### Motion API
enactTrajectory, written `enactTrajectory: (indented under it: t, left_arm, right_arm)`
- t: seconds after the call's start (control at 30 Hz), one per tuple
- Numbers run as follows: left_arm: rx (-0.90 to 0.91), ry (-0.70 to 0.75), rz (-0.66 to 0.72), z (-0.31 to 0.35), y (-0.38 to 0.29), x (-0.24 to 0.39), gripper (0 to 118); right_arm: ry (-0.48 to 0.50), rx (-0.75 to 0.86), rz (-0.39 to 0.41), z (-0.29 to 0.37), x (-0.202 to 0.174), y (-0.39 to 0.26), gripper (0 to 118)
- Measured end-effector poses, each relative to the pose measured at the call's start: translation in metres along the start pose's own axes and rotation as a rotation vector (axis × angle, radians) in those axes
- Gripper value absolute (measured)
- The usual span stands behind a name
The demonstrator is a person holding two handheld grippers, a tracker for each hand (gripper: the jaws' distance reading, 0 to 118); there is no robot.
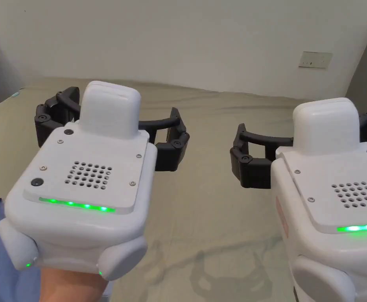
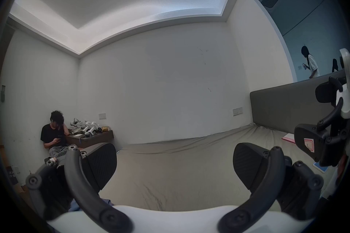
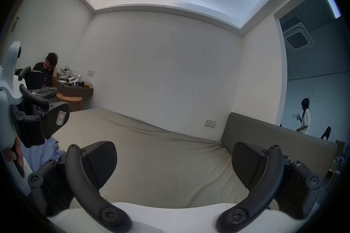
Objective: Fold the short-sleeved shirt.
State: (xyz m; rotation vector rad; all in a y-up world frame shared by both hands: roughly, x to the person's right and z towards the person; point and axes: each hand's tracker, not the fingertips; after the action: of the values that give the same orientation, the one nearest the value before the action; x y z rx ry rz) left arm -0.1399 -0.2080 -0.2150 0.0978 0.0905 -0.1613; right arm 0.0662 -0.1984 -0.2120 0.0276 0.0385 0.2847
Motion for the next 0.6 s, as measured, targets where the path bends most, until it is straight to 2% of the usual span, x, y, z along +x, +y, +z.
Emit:
enactTrajectory:
  t: [0.6]
  left_arm:
    - [-0.009,-0.001,0.004,-0.0014,0.0005,0.0015,118]
  right_arm:
    - [0.001,-0.002,-0.006,-0.0007,0.0038,-0.0015,118]
